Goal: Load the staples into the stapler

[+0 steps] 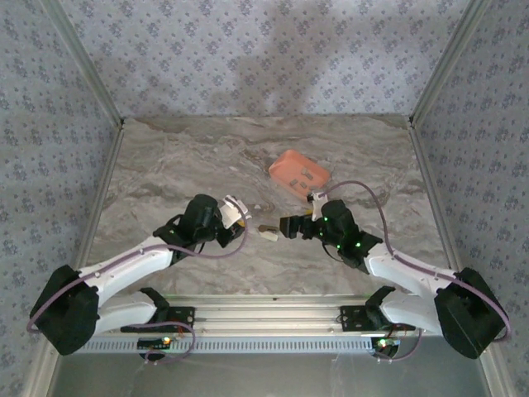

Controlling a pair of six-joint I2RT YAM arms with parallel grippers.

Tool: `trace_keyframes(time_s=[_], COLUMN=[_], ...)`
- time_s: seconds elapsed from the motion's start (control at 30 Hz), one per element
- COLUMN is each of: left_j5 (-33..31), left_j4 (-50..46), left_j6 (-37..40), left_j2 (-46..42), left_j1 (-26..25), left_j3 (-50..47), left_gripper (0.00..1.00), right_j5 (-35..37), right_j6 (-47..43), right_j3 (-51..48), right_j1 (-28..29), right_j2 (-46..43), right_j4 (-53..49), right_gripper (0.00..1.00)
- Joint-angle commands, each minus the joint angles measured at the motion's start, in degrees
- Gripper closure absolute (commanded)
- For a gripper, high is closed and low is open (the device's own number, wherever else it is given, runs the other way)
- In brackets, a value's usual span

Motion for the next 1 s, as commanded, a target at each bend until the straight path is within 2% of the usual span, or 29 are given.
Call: trace_keyframes(time_s=[0.0, 0.27, 0.4, 0.5, 0.77, 0.97], left_j5=[0.70, 2.03, 2.60, 3.27, 4.64, 4.64], left_j4=[7.60, 12.66, 13.72, 13.95, 13.91, 13.98], left_j6=[-4.36, -6.80, -6.67, -6.38, -5.24, -5.04], left_j2=[-1.46, -1.39, -1.29, -1.21, -1.21, -1.11], left_j1=[-0.59, -1.30, -1.45, -1.64, -2.13, -2.35], left_j3=[-1.61, -3.53, -3.80, -3.88, -3.66, -3.55], left_gripper=[0.69, 0.69, 0.69, 0.69, 0.69, 0.69], right_j5=[-0.70, -1.72, -5.93, -7.89, -14.03, -17.58], right_j6=[0.43, 5.22, 7.03, 8.19, 12.13, 13.46], right_j3=[1.67, 0.81, 0.19, 0.70, 6.10, 10.33], right_j1=[1.16, 1.52, 1.33, 1.47, 2.58, 4.17], right_j2=[0.19, 0.98, 1.66, 2.53, 9.06, 14.70], right_j4=[4.31, 9.25, 13.31, 14.53, 15.77, 16.32], right_gripper=[0.01, 0.10, 0.16, 0.16, 0.19, 0.28])
